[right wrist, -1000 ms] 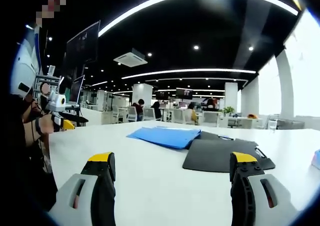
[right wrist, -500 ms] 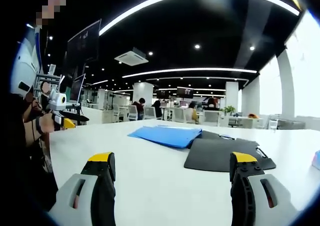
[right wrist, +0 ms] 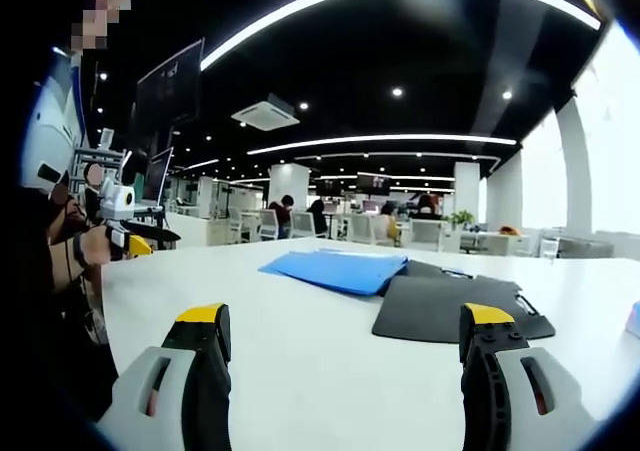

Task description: Organize the scattered folders on the table and sort them into different groups

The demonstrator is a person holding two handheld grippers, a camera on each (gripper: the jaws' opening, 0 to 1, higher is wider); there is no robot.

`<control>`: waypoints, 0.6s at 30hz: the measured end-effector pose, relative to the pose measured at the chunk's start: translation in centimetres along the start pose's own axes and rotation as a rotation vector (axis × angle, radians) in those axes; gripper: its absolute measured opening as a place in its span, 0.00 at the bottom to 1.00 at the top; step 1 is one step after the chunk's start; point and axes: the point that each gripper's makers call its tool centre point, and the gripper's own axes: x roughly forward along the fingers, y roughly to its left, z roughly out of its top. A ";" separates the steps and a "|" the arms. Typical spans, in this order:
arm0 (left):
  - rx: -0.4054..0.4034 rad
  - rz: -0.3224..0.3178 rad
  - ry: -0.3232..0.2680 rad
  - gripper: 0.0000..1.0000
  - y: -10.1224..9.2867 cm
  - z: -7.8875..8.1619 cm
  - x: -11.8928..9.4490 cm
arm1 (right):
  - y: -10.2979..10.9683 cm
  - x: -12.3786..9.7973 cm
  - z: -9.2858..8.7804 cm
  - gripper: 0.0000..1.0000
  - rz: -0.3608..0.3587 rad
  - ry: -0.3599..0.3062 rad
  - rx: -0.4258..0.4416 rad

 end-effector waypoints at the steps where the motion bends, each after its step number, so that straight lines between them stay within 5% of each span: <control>1: 0.002 0.000 0.003 0.97 0.0 -0.1 0.0 | 0.0 0.0 0.0 0.94 0.001 0.001 0.000; 18: 0.016 -0.001 0.010 0.97 -0.1 0.1 0.1 | 0.1 0.7 0.7 0.94 0.020 -0.012 -0.019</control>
